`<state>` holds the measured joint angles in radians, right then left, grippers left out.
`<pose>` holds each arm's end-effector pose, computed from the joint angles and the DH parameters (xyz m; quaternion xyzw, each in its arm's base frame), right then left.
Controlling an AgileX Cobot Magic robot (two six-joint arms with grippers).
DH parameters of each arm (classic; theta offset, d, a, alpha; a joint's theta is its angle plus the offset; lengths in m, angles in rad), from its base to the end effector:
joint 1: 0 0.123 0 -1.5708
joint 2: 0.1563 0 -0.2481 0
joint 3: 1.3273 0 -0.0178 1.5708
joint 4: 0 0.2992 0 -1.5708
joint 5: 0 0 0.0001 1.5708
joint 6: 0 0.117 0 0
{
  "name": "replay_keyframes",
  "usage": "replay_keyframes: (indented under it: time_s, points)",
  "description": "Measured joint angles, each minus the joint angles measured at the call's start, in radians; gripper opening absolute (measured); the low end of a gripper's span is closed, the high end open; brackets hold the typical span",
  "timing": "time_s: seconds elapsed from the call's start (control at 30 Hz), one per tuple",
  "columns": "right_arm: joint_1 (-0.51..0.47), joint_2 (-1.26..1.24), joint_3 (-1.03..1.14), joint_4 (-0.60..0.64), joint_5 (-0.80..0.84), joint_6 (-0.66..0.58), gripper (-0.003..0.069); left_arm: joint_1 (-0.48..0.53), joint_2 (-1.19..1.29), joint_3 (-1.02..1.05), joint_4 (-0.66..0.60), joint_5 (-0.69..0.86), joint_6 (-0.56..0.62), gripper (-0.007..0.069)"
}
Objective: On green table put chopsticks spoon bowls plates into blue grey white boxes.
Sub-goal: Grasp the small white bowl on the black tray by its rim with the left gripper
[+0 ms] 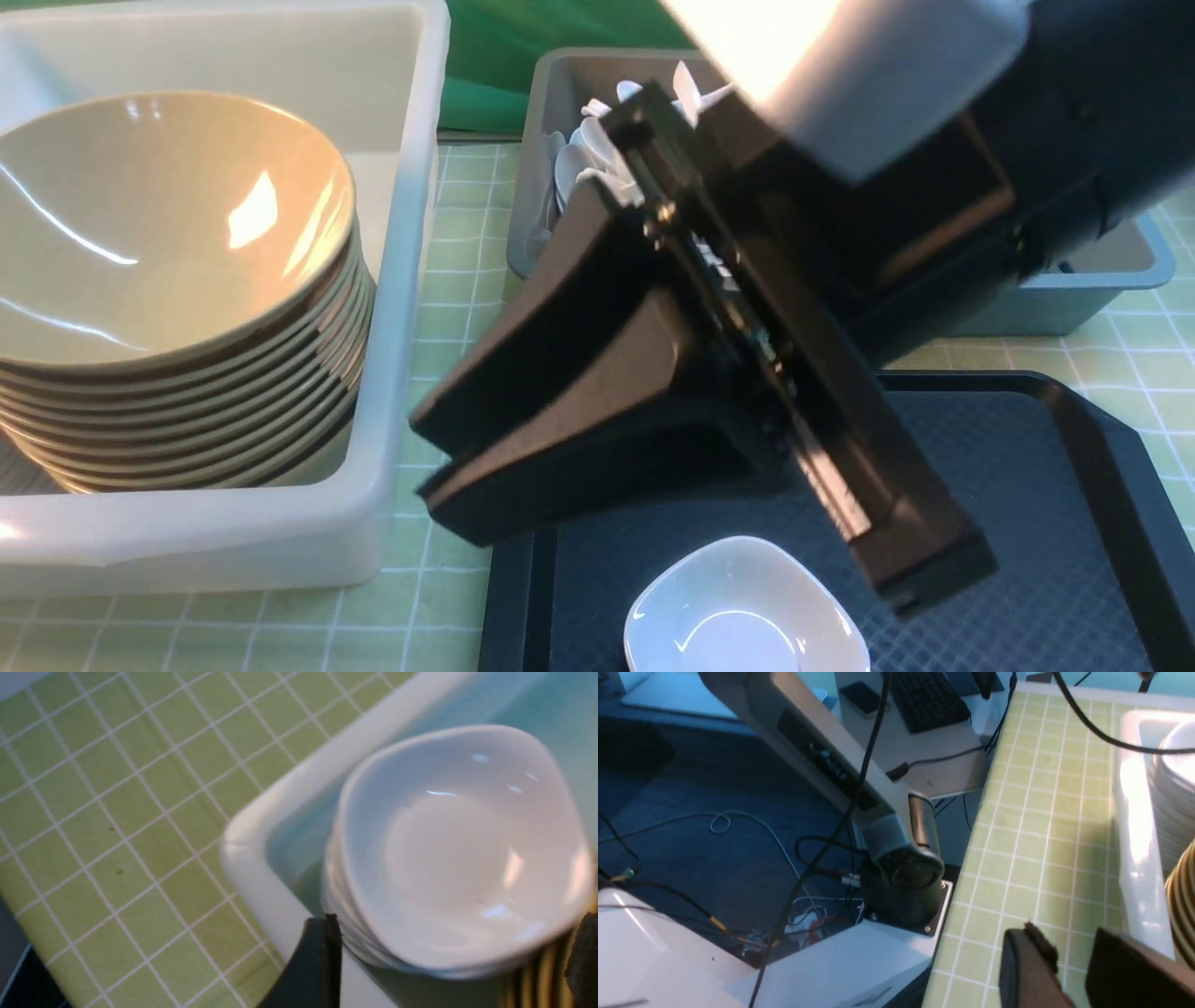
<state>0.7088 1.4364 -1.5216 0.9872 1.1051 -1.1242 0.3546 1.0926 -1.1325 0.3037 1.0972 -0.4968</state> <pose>0.2155 0.2997 0.3921 -0.6214 0.5638 0.4017 0.3669 0.2532 0.1269 0.3221 -0.3662 0.8707 0.1278 0.3023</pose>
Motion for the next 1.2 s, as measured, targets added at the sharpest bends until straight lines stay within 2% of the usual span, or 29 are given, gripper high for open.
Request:
replay_keyframes:
  time_s: [0.07,0.1,0.17,0.23,0.27,0.37,0.5,0.67,0.8,1.13,1.2]
  points:
    - [0.0,0.0,-0.011,-0.006,0.003,0.015,0.0206,-0.029,0.0,-0.043,-0.05,0.039,0.064,0.0646]
    - [0.0,0.0,-0.029,-0.021,0.014,0.042,0.0209,-0.081,0.0,-0.096,-0.144,0.075,0.165,0.0643]
    - [0.0,0.0,-0.047,-0.056,0.033,0.066,0.0212,-0.139,-0.001,-0.123,-0.247,0.085,0.263,0.0623]
    - [0.0,0.0,-0.074,-0.167,0.061,0.139,0.0216,-0.238,-0.003,-0.127,-0.411,0.088,0.416,0.059]
    - [0.0,-0.002,-0.078,-0.179,0.062,0.147,0.0216,-0.248,-0.003,-0.124,-0.441,0.088,0.445,0.0586]
    - [0.0,-0.021,-0.084,-0.379,0.062,0.273,0.0223,-0.412,0.01,-0.07,-0.635,0.078,0.645,0.0553]
    - [-0.001,-0.095,-0.044,-0.527,0.063,0.352,0.0228,-0.622,0.09,0.045,-0.787,-0.007,0.788,0.0549]
    - [-0.001,-0.171,-0.023,-0.596,0.064,0.384,0.0236,-0.817,0.297,0.079,-0.836,-0.084,0.819,0.0538]
    - [-0.001,-0.209,-0.023,-0.602,0.064,0.392,0.0235,-0.925,0.496,0.044,-0.83,-0.135,0.818,0.0538]
    - [-0.001,-0.291,-0.023,-0.605,0.064,0.395,0.0235,-0.952,0.788,-0.048,-0.851,-0.187,0.819,0.0533]
    - [-0.001,-0.299,-0.023,-0.611,0.064,0.395,0.0235,-0.952,0.827,-0.056,-0.9,-0.169,0.852,0.0478]
